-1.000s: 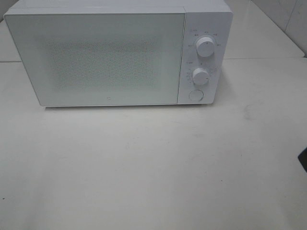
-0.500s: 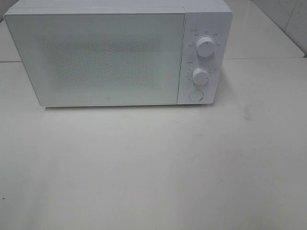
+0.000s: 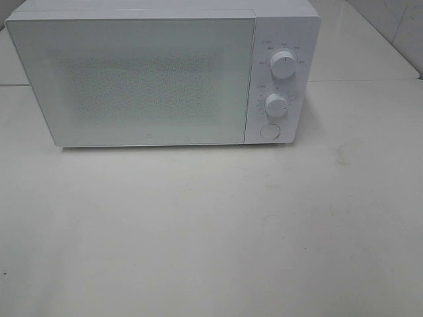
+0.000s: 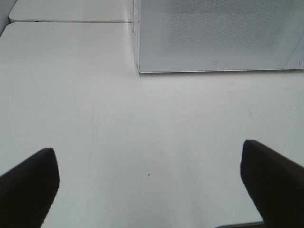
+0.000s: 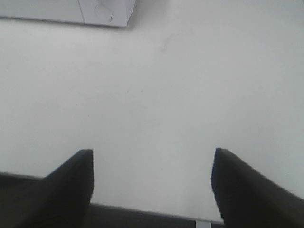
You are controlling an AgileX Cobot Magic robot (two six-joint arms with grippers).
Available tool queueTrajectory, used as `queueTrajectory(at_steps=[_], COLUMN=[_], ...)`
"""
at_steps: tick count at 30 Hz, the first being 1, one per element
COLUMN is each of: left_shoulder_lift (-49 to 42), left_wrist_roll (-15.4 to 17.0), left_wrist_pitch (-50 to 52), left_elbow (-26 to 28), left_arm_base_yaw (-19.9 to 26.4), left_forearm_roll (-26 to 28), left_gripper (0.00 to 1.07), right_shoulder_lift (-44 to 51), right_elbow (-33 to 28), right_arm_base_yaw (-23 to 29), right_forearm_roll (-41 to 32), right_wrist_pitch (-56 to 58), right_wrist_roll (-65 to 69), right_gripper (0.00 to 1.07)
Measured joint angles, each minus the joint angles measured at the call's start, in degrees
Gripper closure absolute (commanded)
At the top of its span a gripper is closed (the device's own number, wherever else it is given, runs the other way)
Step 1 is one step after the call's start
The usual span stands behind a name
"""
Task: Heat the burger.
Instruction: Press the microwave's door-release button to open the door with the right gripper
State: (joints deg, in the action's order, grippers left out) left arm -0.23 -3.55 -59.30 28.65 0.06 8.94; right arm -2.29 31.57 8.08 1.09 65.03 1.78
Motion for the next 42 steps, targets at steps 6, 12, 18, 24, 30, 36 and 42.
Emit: queueTrajectory(at_steps=[6, 12, 18, 24, 30, 36, 42], left_shoulder_lift=[0.0, 0.0, 0.0, 0.0, 0.0, 0.0, 0.0], left_wrist_roll=[-0.06, -0.06, -0.06, -0.06, -0.06, -0.06, -0.06], left_wrist_pitch=[0.0, 0.0, 0.0, 0.0, 0.0, 0.0, 0.0], left_elbow=[0.0, 0.0, 0.0, 0.0, 0.0, 0.0, 0.0], left_arm_base_yaw=[0.0, 0.0, 0.0, 0.0, 0.0, 0.0, 0.0], left_forearm_roll=[0.0, 0.0, 0.0, 0.0, 0.0, 0.0, 0.0], left_gripper=[0.09, 0.09, 0.09, 0.09, 0.09, 0.09, 0.09], right_shoulder_lift=[2.58, 2.58, 2.58, 2.58, 2.58, 2.58, 2.58], right_elbow=[-2.29, -2.52, -2.52, -2.52, -2.52, -2.52, -2.52], right_arm_base_yaw=[-2.92, -3.38, -3.38, -3.38, -3.38, -3.38, -3.38], right_forearm_roll=[-0.11, -0.52, -0.52, -0.52, -0.52, -0.52, -0.52], right_wrist_pitch=[-4.58, -5.33, -5.56, -5.56, -5.56, -5.61, -5.61], right_wrist_roll=[0.0, 0.0, 0.0, 0.0, 0.0, 0.0, 0.0], right_gripper=[0.38, 0.38, 0.3, 0.3, 0.31, 0.31, 0.31])
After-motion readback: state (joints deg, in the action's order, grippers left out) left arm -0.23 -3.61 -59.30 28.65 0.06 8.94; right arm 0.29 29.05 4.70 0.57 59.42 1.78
